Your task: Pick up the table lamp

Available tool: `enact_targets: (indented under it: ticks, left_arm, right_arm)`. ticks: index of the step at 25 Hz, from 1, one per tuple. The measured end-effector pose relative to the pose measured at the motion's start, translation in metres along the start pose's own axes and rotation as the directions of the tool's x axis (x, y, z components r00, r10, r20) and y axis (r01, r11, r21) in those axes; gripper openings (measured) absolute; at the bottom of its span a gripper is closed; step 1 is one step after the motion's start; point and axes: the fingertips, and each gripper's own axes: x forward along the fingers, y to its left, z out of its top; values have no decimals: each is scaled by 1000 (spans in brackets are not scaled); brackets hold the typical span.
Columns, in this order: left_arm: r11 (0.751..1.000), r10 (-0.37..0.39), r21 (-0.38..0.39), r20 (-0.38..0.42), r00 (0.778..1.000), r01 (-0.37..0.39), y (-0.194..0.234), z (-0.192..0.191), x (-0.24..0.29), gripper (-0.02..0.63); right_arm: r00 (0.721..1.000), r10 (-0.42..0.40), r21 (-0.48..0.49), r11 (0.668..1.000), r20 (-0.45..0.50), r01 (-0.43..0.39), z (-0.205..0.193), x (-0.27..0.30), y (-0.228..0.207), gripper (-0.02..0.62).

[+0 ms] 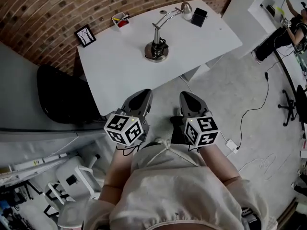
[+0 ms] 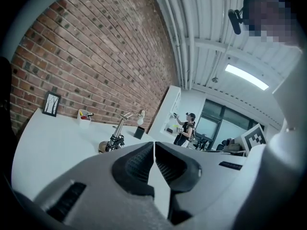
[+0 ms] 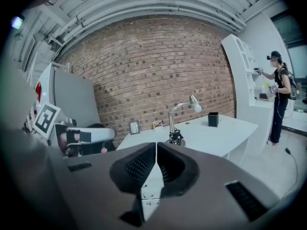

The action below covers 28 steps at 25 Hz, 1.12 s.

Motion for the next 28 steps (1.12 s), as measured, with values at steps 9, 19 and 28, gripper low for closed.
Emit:
enact_targets:
  ticks: [9, 19, 28]
  left_arm:
    - [985, 158, -86, 108, 982, -149, 66, 39, 74, 23]
    - [916, 393, -141, 112, 913, -377, 131, 57, 158, 23]
    - [787, 589, -258, 43, 807, -561, 181, 7, 178, 23]
  right_arm:
    - [982, 186, -60, 980, -45, -189, 41, 111, -41, 28]
    - [941, 314, -234, 912, -129, -337, 85, 225, -102, 28]
    - [847, 481, -311, 788, -228, -531, 61, 304, -81, 108]
